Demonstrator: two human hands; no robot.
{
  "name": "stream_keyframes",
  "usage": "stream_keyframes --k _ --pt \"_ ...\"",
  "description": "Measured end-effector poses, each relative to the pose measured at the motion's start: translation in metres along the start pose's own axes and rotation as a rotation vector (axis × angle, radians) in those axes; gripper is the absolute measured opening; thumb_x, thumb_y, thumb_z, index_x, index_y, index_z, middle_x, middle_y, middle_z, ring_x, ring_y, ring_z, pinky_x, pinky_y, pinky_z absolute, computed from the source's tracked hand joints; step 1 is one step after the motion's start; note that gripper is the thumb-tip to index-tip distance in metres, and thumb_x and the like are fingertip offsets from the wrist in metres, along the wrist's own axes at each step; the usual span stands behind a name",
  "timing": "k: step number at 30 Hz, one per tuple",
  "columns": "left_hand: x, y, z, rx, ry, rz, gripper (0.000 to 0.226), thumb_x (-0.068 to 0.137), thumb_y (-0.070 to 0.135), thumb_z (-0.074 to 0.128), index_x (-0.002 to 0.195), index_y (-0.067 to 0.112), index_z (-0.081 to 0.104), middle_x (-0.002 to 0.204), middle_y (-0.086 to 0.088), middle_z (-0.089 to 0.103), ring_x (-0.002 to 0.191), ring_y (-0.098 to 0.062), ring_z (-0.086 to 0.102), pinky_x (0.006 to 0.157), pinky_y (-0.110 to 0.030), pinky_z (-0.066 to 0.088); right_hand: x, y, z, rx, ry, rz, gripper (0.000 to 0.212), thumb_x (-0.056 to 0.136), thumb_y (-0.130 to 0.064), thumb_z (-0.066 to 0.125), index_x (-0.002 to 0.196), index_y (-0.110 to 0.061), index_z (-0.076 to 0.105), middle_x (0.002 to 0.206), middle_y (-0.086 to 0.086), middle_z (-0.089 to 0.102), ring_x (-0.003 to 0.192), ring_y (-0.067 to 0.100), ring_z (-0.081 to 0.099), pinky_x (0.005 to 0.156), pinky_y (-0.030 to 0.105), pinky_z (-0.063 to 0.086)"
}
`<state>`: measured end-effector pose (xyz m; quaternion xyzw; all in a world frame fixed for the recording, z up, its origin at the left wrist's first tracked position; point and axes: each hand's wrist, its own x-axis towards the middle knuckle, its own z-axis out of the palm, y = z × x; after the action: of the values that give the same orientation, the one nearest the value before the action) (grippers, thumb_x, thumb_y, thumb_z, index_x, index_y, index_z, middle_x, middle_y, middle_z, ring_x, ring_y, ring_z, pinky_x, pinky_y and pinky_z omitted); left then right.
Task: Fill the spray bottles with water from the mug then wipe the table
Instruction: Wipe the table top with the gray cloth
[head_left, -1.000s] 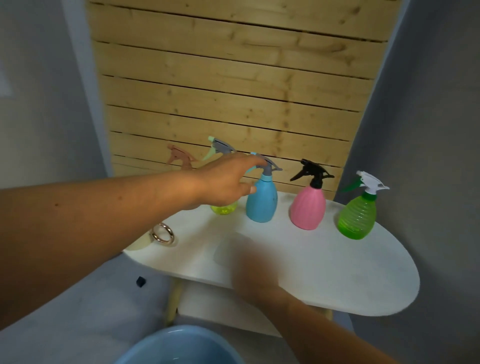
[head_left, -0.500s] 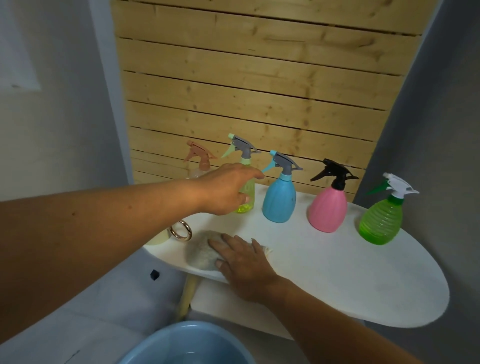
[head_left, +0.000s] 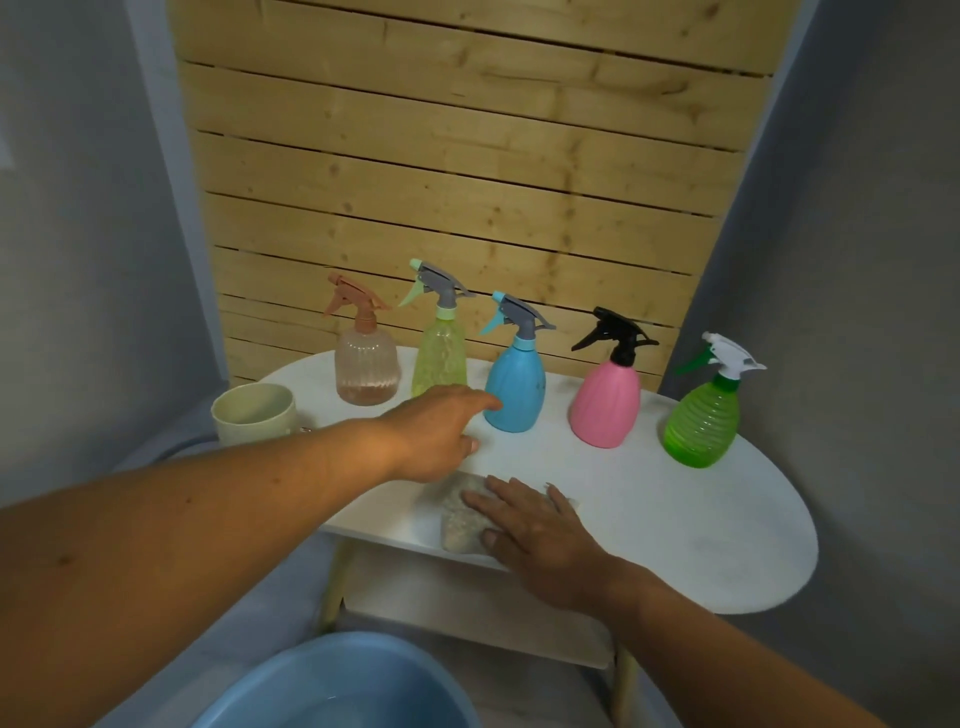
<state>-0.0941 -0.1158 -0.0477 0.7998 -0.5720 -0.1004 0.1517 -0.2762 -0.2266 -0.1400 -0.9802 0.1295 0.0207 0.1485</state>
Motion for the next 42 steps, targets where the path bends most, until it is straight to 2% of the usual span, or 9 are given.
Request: stream_keyframes --k 13,17,21,26,29,34,36,38,42 --pt "0.006 0.039 0.062 -0.139 -0.131 -0.057 0.067 0.101 0.042 0.063 0.160 0.024 0.035 0.166 -0.001 0.035 0.151 -0.022 0.033 0.124 -0.035 0.027 -0.057 0.063 -0.020 -0.066 -0.055 0.142 0.065 0.097 -0.073 0.029 0.154 -0.059 0.001 0.169 -0.018 0.002 0.155 0.008 -0.001 0.124 0.043 -0.009" --pt "0.011 0.057 0.083 -0.234 -0.121 -0.037 0.065 0.101 0.044 0.062 0.158 0.025 0.037 0.163 0.001 0.040 0.148 -0.019 0.039 0.123 -0.035 0.030 -0.061 0.070 -0.033 0.112 -0.054 0.191 0.049 0.105 -0.058 0.019 0.153 -0.055 0.023 0.167 -0.019 0.016 0.155 0.007 0.006 0.125 0.041 -0.005" --pt "0.021 0.070 0.092 -0.279 -0.081 -0.059 0.063 0.098 0.045 0.066 0.154 0.027 0.045 0.156 0.003 0.049 0.140 -0.020 0.049 0.118 -0.037 0.038 -0.067 0.082 -0.042 0.271 0.250 0.347 0.042 0.105 -0.042 0.049 0.146 -0.036 0.050 0.150 -0.009 0.051 0.142 0.015 0.041 0.119 0.029 0.025" --pt "0.033 0.074 0.091 -0.331 -0.129 -0.179 0.065 0.088 0.030 0.081 0.146 0.025 0.051 0.141 0.000 0.056 0.125 -0.024 0.057 0.107 -0.039 0.050 -0.065 0.097 -0.056 0.128 0.143 0.652 0.045 0.083 -0.068 0.065 0.114 -0.036 0.067 0.115 -0.012 0.066 0.110 0.019 0.060 0.099 0.039 0.044" --pt "0.034 0.076 0.092 -0.409 -0.131 -0.229 0.047 0.086 0.018 0.081 0.125 0.026 0.057 0.122 -0.003 0.061 0.109 -0.023 0.062 0.095 -0.040 0.058 -0.055 0.097 -0.059 0.299 0.187 0.589 0.025 0.081 -0.047 0.078 0.089 -0.027 0.066 0.095 -0.008 0.068 0.092 0.017 0.063 0.089 0.037 0.051" --pt "0.032 0.056 0.067 -0.433 -0.047 -0.269 0.047 0.090 0.010 0.076 0.127 0.027 0.052 0.102 -0.005 0.058 0.087 -0.019 0.060 0.075 -0.034 0.056 -0.036 0.077 -0.056 0.412 0.394 0.451 0.012 0.089 -0.026 0.075 0.100 -0.023 0.071 0.102 -0.004 0.067 0.096 0.020 0.063 0.076 0.028 0.047" --pt "0.028 0.044 0.057 -0.366 -0.064 -0.273 0.068 0.089 0.017 0.080 0.146 0.028 0.043 0.118 -0.008 0.057 0.103 -0.024 0.061 0.090 -0.035 0.056 -0.030 0.068 -0.048 0.218 0.399 0.424 0.029 0.095 -0.030 0.067 0.123 -0.026 0.068 0.121 -0.002 0.062 0.114 0.022 0.060 0.092 0.032 0.045" --pt "0.022 0.037 0.058 -0.189 -0.084 -0.231 0.081 0.093 0.027 0.077 0.159 0.030 0.030 0.153 -0.014 0.041 0.139 -0.032 0.045 0.116 -0.042 0.041 -0.025 0.057 -0.035 -0.022 0.425 0.311 0.037 0.100 -0.036 0.055 0.135 -0.025 0.063 0.135 0.001 0.060 0.124 0.025 0.057 0.103 0.037 0.042" --pt "0.007 0.043 0.088 0.036 -0.134 -0.005 0.062 0.111 0.042 0.037 0.166 0.028 0.011 0.174 -0.006 -0.001 0.160 -0.025 -0.005 0.129 -0.037 0.003 -0.031 0.043 -0.006 -0.051 0.253 0.116 0.056 0.107 -0.053 0.020 0.154 -0.028 0.038 0.161 -0.004 0.037 0.148 0.018 0.032 0.125 0.038 0.015"
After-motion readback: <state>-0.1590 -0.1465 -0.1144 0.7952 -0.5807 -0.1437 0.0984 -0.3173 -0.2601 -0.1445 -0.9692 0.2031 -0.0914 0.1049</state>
